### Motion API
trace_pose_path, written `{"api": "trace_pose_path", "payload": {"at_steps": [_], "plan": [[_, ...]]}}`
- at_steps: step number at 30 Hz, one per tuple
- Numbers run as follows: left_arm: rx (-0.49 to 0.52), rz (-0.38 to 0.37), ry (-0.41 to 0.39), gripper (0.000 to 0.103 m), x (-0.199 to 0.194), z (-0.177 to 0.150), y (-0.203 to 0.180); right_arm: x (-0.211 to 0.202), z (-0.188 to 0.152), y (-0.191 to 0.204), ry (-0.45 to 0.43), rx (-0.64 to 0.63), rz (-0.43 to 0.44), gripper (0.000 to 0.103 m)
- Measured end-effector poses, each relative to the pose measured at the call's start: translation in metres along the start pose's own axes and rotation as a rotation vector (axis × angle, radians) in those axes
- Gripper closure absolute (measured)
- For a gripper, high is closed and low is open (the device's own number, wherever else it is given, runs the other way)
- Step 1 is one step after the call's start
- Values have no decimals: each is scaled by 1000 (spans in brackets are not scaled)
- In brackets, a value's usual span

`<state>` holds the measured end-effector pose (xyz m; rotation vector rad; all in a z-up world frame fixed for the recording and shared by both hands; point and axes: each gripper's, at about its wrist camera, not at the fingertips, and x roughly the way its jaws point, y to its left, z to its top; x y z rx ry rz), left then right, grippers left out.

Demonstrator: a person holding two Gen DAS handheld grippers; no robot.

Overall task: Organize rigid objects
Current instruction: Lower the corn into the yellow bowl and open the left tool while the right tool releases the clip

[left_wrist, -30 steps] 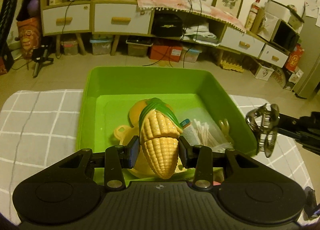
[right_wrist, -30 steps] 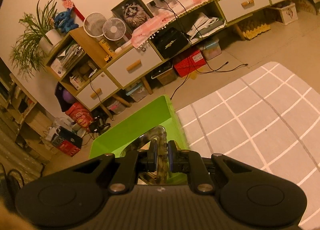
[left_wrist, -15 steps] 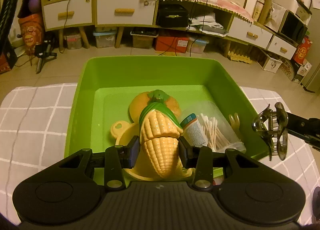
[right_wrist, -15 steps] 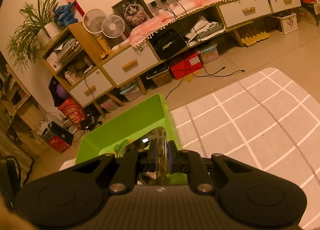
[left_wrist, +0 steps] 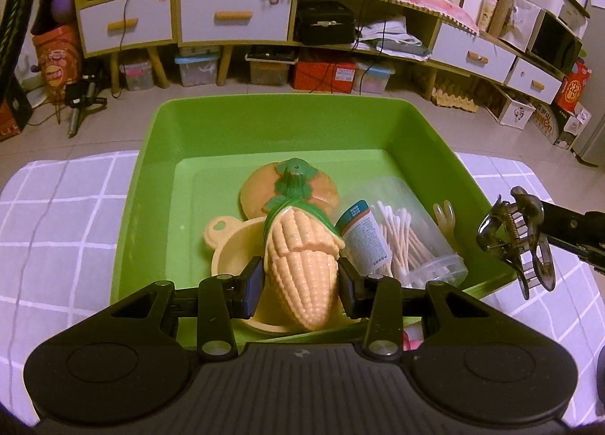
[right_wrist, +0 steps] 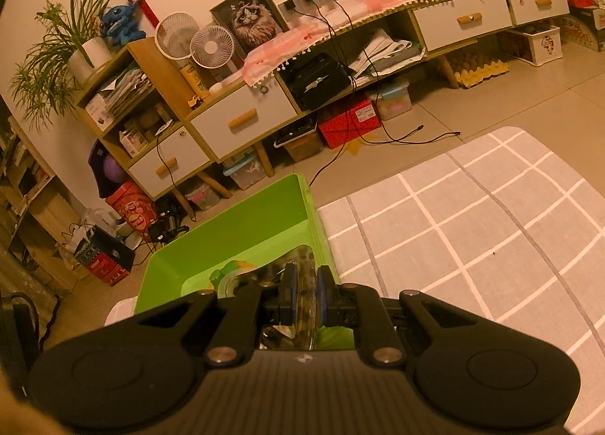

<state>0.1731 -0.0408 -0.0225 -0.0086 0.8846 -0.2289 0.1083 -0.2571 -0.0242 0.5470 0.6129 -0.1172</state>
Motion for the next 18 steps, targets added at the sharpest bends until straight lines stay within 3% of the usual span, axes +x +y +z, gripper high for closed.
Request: {"api": "trace_pose_path", "payload": {"at_steps": [18], "plan": [[-2,-1,0,56,0,0,0,1,-2,5,12,-16,9,103]]}}
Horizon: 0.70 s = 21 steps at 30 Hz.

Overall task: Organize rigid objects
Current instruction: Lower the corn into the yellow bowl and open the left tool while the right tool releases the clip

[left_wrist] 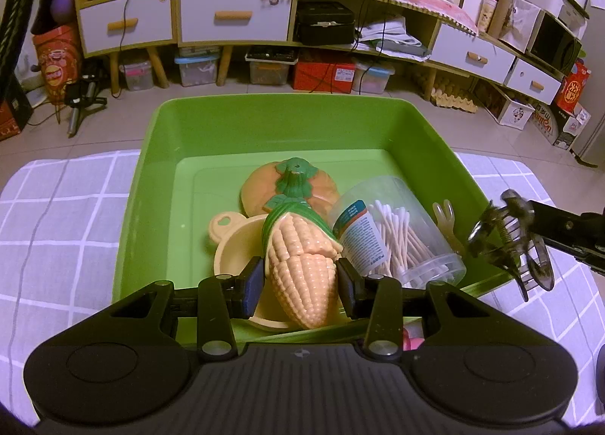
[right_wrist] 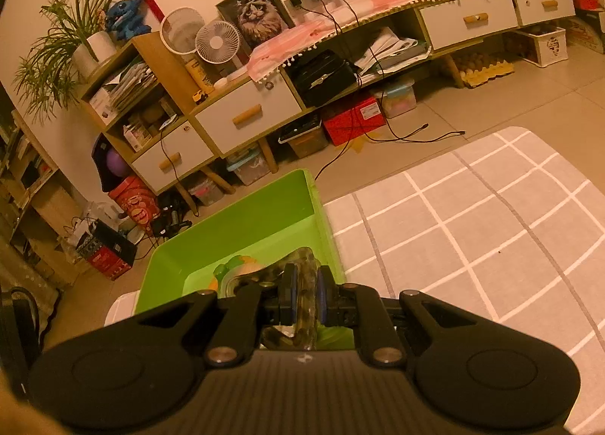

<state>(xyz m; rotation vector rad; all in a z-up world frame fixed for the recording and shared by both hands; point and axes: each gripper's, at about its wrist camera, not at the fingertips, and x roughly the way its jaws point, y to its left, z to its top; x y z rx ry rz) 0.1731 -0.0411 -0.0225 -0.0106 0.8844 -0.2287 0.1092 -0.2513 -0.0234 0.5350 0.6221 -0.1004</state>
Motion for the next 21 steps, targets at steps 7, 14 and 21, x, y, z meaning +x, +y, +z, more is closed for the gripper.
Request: {"api": "trace_pose_path", "payload": {"at_steps": [7,14,21], "plan": [[-1,0,-1,56,0,0,0,-1,0,1,1,1,0,103],[-1,0,-2,56,0,-1,0,-1,0,1,1,0,0,103],[-2,0,-2,54,-1,0,0,-1,0,1,0,1,0,103]]}}
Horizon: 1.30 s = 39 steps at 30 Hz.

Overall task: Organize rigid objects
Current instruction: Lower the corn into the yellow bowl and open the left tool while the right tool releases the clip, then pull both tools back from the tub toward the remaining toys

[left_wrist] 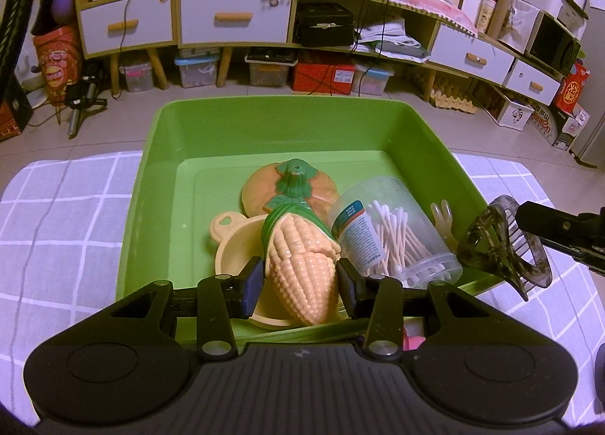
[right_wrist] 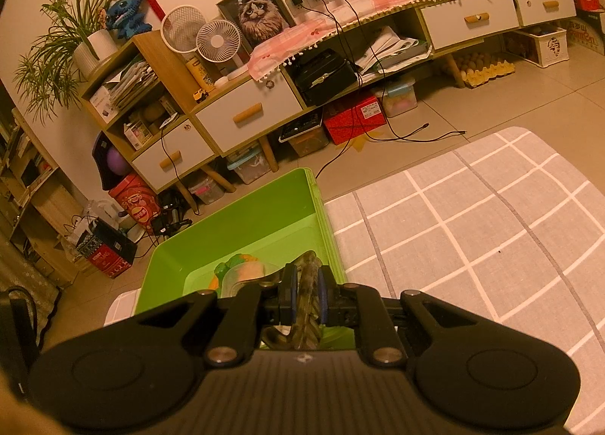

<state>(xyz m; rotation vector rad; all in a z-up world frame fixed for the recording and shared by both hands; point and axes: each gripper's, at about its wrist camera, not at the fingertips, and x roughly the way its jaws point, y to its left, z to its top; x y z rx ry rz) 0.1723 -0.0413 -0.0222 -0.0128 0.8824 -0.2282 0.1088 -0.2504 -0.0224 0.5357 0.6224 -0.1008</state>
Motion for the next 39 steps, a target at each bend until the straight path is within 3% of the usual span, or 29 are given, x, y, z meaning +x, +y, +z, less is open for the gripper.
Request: {"api": "trace_pose_path", "payload": {"at_steps": [3,5,9,15,32,39], "plan": [[-3,-2,-5,47,-2,1,0,0,0,0,-1,1,-1,103],[-2,-1,-13,32,-6,1,0,-1,0,0,2,6,3,103],[-2,-5,-36,18,-14,0,1,-6,2,-1,2,20,21,99],[-5,-15,-40,15,-22,-1,3,-18,3,2,-15,24,42,78],[4,-30,-79,5,-51,-10,2,-45,-3,11,5,9,71,69],[18,-41,-81,2,-62,-18,2,-53,-8,12,32,7,67,57]]}}
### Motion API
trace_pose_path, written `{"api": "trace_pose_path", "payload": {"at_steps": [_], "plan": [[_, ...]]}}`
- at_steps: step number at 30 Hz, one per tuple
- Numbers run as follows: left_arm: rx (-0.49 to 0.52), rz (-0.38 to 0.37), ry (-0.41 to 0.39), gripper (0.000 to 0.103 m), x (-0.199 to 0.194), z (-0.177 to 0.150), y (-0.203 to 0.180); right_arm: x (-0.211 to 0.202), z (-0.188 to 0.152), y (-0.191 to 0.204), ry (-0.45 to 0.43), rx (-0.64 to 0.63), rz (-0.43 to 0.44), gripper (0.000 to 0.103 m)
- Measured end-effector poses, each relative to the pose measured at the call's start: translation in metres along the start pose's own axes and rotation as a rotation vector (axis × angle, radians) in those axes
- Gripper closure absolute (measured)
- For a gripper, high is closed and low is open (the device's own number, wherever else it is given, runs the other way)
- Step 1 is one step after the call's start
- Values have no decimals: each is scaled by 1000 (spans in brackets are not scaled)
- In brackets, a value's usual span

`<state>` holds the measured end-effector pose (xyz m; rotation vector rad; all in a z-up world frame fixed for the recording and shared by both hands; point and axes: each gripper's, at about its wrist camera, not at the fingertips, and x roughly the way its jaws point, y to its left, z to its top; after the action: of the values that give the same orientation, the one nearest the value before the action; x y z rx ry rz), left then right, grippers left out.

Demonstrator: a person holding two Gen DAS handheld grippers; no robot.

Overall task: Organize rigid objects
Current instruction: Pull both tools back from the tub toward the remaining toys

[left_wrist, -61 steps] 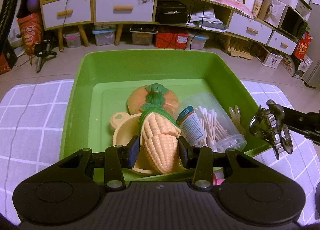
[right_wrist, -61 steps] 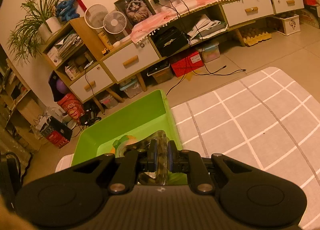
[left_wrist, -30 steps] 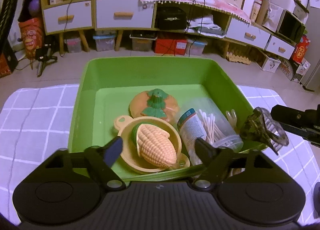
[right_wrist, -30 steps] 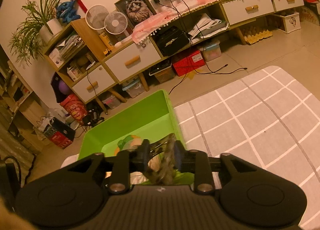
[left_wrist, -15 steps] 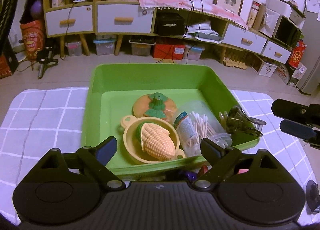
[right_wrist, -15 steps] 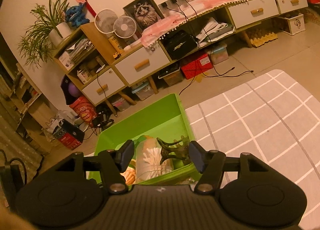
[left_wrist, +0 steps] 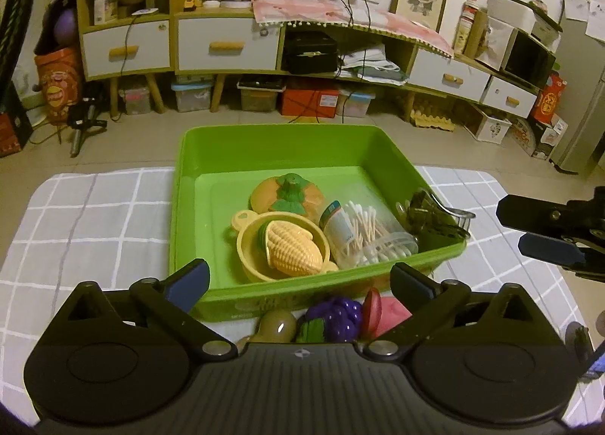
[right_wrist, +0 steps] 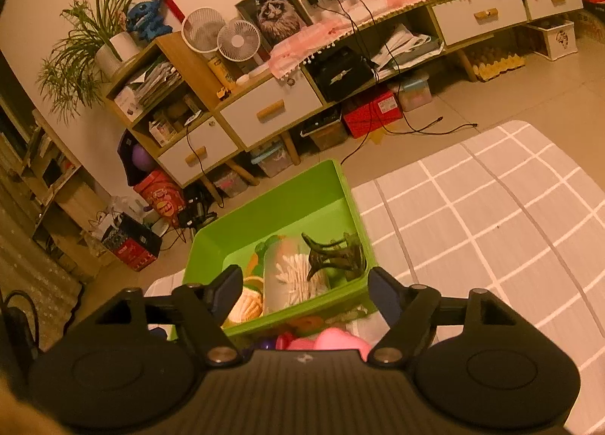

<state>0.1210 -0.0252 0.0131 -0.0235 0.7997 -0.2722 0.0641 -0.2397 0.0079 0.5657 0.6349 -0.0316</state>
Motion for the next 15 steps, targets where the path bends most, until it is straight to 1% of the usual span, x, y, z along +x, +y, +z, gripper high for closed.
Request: {"api": "trace_pose_path", "payload": {"at_steps": [6,15], "plan": [[-3,-11,8,2,-9,-6,4,-5,-5,3,26,-10,-2,54],[6,-17,49,2,-20,-26,10,-9,-15,4,75,-25,-7,53]]}}
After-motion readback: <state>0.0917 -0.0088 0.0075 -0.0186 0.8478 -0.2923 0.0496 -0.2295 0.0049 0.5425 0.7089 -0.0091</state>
